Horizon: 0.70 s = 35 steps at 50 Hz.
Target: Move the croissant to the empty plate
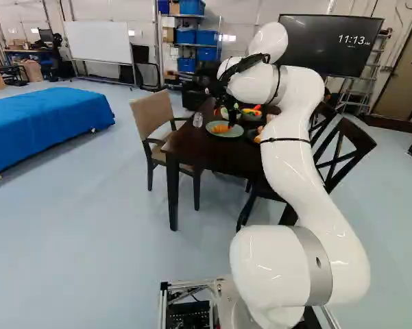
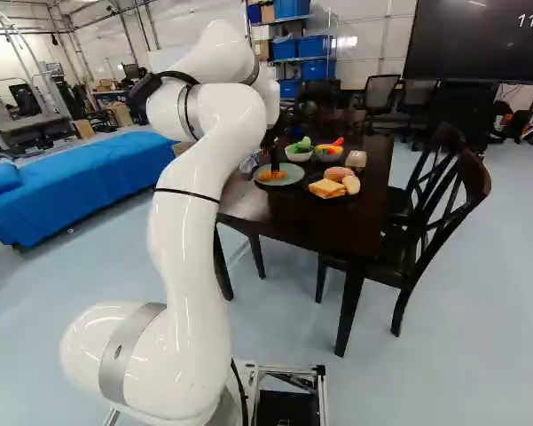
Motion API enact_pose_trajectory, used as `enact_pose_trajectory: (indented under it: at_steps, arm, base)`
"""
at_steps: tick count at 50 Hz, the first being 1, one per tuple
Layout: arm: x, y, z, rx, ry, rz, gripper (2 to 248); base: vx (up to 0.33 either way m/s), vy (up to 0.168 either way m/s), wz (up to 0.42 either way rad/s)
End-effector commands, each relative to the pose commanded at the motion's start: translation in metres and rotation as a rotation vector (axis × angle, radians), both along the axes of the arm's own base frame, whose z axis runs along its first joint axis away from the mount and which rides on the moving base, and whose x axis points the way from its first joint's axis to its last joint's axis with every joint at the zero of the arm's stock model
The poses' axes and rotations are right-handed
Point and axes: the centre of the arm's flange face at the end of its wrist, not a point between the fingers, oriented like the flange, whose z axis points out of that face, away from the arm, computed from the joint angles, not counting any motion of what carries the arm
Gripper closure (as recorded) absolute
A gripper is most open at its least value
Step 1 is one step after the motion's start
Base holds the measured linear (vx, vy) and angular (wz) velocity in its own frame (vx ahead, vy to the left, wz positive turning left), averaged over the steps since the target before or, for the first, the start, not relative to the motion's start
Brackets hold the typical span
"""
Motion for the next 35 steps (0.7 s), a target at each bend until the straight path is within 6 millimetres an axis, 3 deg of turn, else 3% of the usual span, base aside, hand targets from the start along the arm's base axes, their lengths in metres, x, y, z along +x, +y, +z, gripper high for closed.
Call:
enact_pose_trajectory:
  at_steps: [35]
  arm:
    - [-0.064,0.008,0.053,0.001,0.011,0.000,3]
  base:
    - [0.000,0.000,0.000]
